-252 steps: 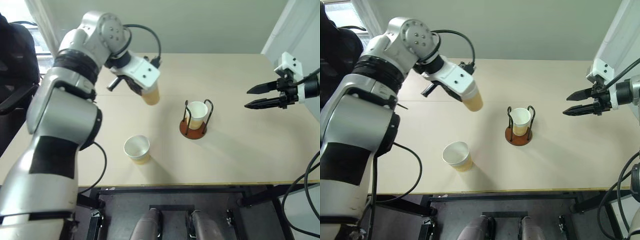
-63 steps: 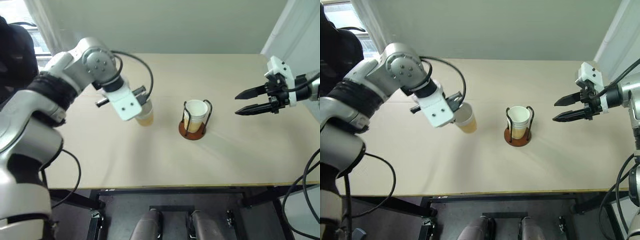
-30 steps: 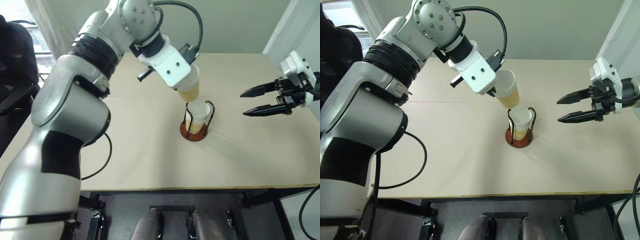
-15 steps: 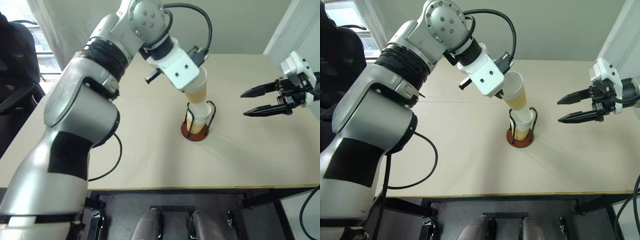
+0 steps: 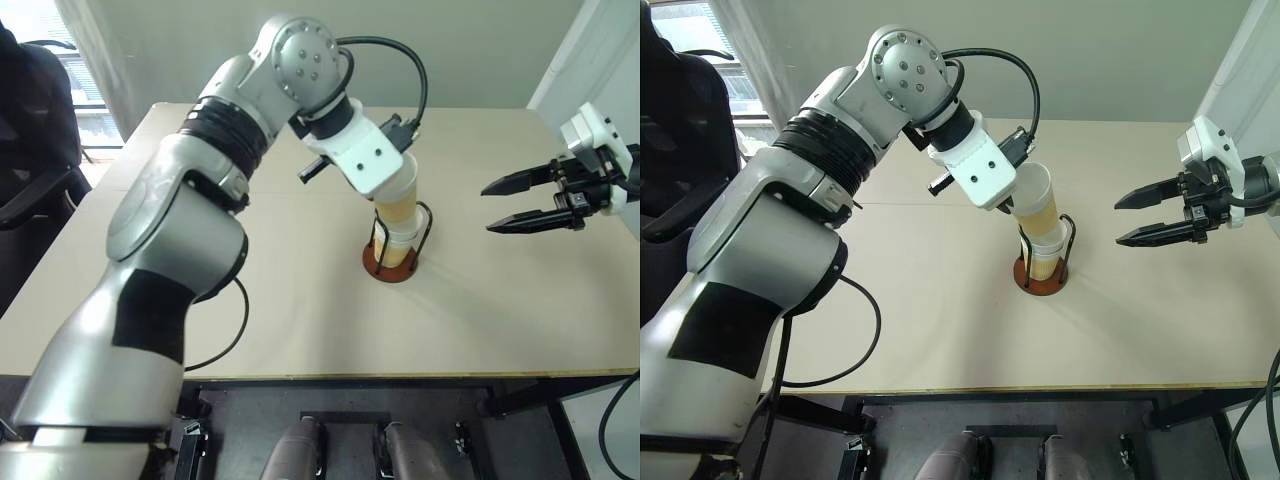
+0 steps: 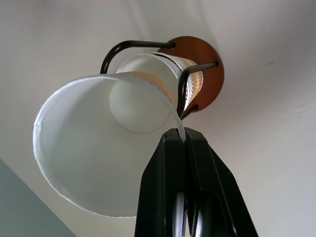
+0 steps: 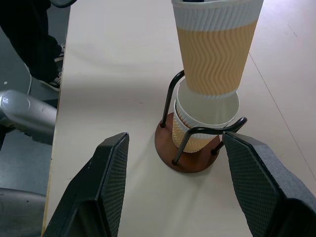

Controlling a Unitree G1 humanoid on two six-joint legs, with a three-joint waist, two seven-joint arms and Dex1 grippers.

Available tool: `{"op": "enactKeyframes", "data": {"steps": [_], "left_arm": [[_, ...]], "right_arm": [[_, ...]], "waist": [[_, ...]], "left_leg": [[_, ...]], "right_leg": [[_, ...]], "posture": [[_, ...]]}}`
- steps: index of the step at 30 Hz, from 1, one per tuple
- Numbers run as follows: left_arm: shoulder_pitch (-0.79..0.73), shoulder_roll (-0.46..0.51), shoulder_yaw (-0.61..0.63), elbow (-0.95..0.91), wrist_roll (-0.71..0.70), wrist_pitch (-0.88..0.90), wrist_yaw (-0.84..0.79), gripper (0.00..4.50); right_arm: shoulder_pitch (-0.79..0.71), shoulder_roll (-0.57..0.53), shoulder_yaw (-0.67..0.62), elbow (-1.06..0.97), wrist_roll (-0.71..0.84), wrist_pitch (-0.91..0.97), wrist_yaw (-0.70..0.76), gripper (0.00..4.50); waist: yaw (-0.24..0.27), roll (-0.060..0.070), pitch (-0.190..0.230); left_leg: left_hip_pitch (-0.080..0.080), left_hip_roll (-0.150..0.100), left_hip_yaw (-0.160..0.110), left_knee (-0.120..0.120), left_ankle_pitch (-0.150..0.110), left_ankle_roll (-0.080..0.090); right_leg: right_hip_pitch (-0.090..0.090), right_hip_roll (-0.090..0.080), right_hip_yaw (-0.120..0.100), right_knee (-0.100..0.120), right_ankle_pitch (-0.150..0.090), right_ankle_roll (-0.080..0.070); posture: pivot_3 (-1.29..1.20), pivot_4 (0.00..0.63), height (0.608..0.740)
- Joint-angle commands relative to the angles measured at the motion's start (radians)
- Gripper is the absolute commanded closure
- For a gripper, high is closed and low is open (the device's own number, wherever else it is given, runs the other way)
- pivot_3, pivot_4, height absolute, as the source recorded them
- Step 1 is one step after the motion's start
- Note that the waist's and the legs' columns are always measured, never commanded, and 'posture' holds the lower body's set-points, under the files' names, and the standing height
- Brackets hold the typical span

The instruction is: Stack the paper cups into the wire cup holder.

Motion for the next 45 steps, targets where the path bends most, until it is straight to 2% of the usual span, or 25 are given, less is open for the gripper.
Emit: {"op": "enactKeyframes", "data": {"steps": [1,24,28,38,45], "left_arm": [[-0.013,-0.001,0.021,-0.011,-0.005,0.006,-0.027,4.48],[-0.004,-0.042,0.100,0.024,0.084,0.034,-0.027,4.48],[-0.004,-0.049,0.119,0.028,0.103,0.033,-0.027,3.56],[-0.006,-0.057,0.151,0.036,0.152,0.005,-0.027,0.09],[-0.004,-0.052,0.170,0.034,0.168,-0.011,-0.025,0.04]], "right_arm": [[-0.013,-0.015,-0.022,-0.015,0.000,-0.012,0.004,1.46],[0.009,-0.020,-0.036,-0.013,-0.011,-0.037,0.004,1.46],[0.015,-0.024,-0.040,-0.016,-0.013,-0.038,0.004,1.46],[-0.013,-0.021,-0.046,0.010,-0.028,-0.048,0.004,1.46],[-0.058,-0.015,-0.045,0.054,-0.046,-0.065,0.004,1.46]], "waist": [[0.000,0.000,0.000],[0.001,0.000,0.000],[0.001,0.000,0.000],[0.001,0.000,0.000],[0.001,0.000,0.000]], "left_leg": [[0.000,0.000,0.000,0.000,0.000,0.000],[0.000,0.000,0.000,0.000,0.000,0.001],[0.000,0.000,0.001,0.000,0.000,0.001],[0.000,0.000,0.001,0.000,0.000,0.001],[0.001,0.000,0.001,0.000,0.000,0.001]], "right_leg": [[0.000,0.000,0.000,0.000,0.000,0.000],[0.001,0.000,0.000,0.000,0.000,0.000],[0.001,0.000,0.000,0.000,0.000,0.000],[0.001,0.000,0.000,0.000,0.000,0.000],[0.000,0.000,0.000,0.000,0.000,0.000]], "posture": [[0.00,0.150,0.740],[0.00,0.150,0.740],[0.00,0.150,0.740],[0.00,0.150,0.740],[0.00,0.150,0.740]]}}
